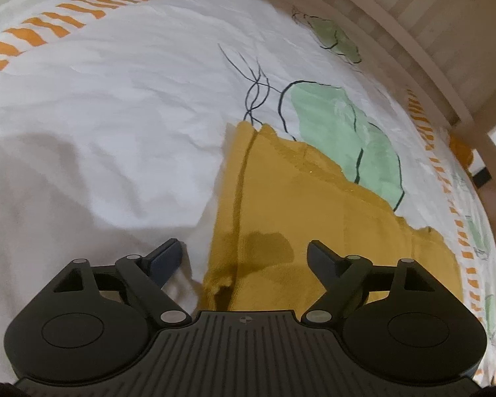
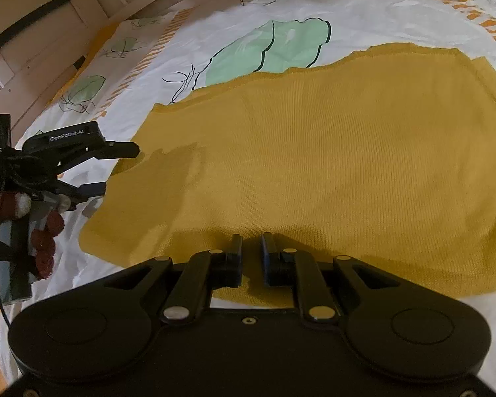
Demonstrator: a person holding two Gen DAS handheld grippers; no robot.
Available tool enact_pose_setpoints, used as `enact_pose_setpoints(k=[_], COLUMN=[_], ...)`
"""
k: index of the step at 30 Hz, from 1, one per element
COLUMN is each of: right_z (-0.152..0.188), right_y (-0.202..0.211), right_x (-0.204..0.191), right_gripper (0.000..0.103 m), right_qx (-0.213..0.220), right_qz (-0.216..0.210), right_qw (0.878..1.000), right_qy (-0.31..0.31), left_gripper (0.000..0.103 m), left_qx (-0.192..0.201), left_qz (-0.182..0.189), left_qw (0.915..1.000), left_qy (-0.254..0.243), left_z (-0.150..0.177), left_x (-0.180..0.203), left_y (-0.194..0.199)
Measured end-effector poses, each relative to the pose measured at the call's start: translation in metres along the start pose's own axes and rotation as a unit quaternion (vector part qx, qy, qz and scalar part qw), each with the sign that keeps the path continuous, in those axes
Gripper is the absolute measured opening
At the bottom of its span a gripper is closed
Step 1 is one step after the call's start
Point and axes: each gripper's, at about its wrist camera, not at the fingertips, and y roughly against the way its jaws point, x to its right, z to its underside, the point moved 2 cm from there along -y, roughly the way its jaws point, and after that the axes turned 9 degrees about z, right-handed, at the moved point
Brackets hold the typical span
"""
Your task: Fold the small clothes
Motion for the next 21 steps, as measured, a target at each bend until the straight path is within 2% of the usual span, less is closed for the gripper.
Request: enact_pose_setpoints(k=[2,4,5,6,7,8,9,10,11,14,21], right_z=[0.0,0.001,0.001,0.001,0.001,0.001,0.001,0.001,0.001,-0.002,-0.014], right_y=[0.0,0.001,0.001,0.002,0.002,0.002,0.002,0.002,0.002,0.002,0.021], right_x=[0.0,0.0,0.0,0.0,0.0,0.001,0.001,0.001,0.001,0.002,0.019], right_gripper=[0.022,0.022,0.022,0.022,0.022,0.022,0.022,0.022,0.022,0.022,0.025], right_qx=[-0.001,-0.002,-0.002,-0.003,-0.004,-0.004,-0.005,-0.005,-0.006,-0.01,-0.009], right_qz=[-0.001,-0.001,-0.001,-0.001,-0.002,-0.003,-0.003,-0.004,-0.005,-0.008,-0.008], right_qw=[1.0,1.0,1.0,1.0,1.0,1.0,1.0,1.0,1.0,1.0,1.0], right_qy=[0.0,0.001,0.002,0.002,0.002,0.003,0.003,0.004,0.004,0.008,-0.013], left_gripper=[0.081,0.075,0.062,0.054,0.051,0.04,0.021,0.014,0.012,0.011,0.011], left_qx=[0.001,0.002,-0.002,-0.007,-0.005,-0.001,0.001,0.0,-0.001,0.007,0.021], left_qz=[0.012,0.032,0.043,0.047,0.043,0.039,0.037,0.044,0.056,0.055,0.054], left_qw=[0.9999,0.9994,0.999,0.9987,0.9989,0.999,0.9991,0.9987,0.9977,0.9971,0.9983], left_qy=[0.006,0.011,0.012,0.016,0.018,0.019,0.022,0.028,0.039,0.051,0.001], left_z=[-0.003,-0.005,-0.005,-0.005,-0.005,-0.004,-0.004,-0.004,-0.004,-0.005,-0.018], left_x=[-0.001,0.0,0.0,0.0,0.0,-0.001,-0.002,-0.004,-0.006,-0.003,0.058], left_y=[-0.002,-0.006,-0.009,-0.011,-0.012,-0.013,-0.012,-0.012,-0.012,-0.005,0.018])
